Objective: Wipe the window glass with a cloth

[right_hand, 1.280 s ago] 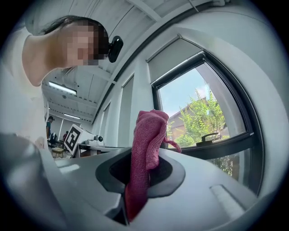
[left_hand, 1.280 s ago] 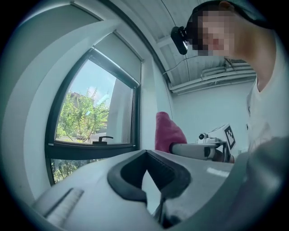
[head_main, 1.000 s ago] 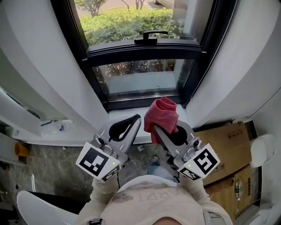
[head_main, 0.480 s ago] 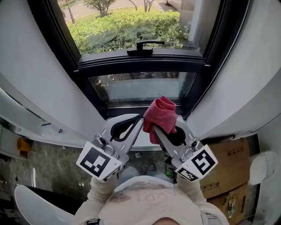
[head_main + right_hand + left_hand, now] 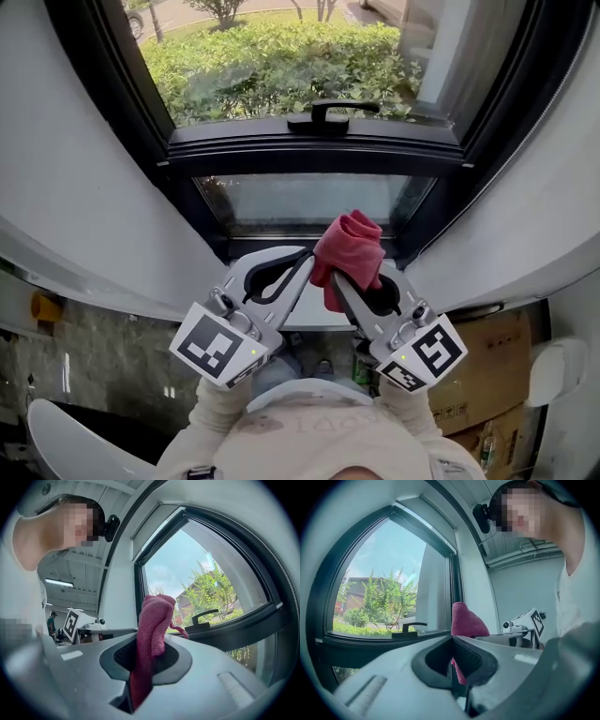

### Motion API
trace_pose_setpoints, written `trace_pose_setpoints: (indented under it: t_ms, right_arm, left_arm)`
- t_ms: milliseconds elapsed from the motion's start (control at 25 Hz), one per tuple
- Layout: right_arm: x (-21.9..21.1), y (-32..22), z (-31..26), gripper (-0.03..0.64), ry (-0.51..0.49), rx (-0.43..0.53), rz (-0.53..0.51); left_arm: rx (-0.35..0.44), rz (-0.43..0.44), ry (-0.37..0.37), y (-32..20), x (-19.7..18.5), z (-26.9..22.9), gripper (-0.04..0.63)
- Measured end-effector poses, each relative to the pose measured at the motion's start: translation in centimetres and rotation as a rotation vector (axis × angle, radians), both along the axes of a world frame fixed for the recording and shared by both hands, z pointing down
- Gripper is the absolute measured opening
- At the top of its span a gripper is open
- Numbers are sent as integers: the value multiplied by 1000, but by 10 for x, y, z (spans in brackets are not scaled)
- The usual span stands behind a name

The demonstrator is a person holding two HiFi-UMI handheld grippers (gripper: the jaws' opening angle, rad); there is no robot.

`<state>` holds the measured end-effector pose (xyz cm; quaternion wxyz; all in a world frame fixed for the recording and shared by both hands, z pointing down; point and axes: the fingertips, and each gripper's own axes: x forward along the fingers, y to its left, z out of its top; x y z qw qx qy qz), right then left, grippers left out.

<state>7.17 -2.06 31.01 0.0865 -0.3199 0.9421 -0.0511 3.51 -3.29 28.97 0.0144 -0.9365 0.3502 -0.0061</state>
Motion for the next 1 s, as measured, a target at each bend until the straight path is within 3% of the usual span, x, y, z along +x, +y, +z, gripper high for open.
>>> trace_pose_setpoints:
  t_ms: [240, 600, 760, 1000]
  right_arm:
    - [-44, -43, -6, 75, 26, 0, 5]
    - [-123, -123, -64, 74, 83, 92, 28]
    - [-150, -158, -92, 74, 89, 101, 60]
    - [-176, -204, -133, 74, 128, 151, 114]
  left_arm:
    - [34, -2, 14, -38, -43, -6, 0]
    - [72, -16, 54, -84, -117, -22, 0]
    - [108, 14, 53, -94, -132, -24, 0]
    - [100, 33, 60, -104, -140, -18, 0]
